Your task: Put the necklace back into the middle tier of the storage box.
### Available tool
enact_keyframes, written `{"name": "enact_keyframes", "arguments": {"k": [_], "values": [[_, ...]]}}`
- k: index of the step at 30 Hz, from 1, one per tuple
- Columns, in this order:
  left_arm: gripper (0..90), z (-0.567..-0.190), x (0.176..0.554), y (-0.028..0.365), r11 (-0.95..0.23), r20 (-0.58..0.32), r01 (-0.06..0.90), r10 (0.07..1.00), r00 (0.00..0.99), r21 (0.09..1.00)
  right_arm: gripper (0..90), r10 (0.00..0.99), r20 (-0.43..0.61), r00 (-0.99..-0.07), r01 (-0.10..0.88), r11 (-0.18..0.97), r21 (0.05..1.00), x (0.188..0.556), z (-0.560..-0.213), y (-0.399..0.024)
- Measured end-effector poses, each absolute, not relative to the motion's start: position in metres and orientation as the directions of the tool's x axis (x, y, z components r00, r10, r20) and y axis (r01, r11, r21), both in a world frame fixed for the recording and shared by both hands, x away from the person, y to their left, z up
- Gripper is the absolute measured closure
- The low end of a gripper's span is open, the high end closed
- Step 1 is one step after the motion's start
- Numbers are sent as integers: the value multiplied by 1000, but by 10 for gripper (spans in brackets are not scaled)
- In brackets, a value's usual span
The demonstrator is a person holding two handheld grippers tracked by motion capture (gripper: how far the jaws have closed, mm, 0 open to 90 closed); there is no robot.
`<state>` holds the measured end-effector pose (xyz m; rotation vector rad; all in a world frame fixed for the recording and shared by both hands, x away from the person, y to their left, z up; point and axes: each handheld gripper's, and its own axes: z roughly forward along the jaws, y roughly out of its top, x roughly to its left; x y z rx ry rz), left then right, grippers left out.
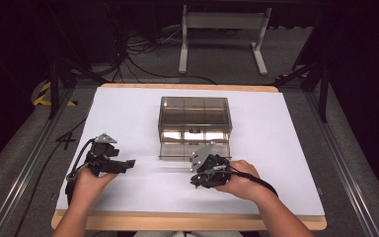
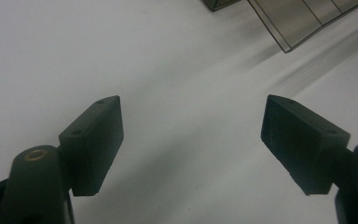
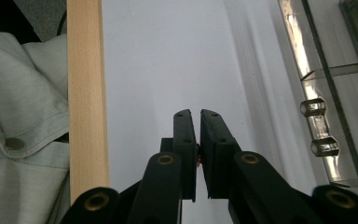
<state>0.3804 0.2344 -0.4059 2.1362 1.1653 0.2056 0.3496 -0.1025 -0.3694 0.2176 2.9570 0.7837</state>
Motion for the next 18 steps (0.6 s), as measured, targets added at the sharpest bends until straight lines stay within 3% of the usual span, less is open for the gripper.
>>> {"name": "enact_keyframes", "arguments": {"k": [18], "values": [[216, -405, 380, 234, -358, -179, 684, 793, 582, 636, 853, 193, -61, -979, 135, 846, 516, 354, -350, -103]]}}
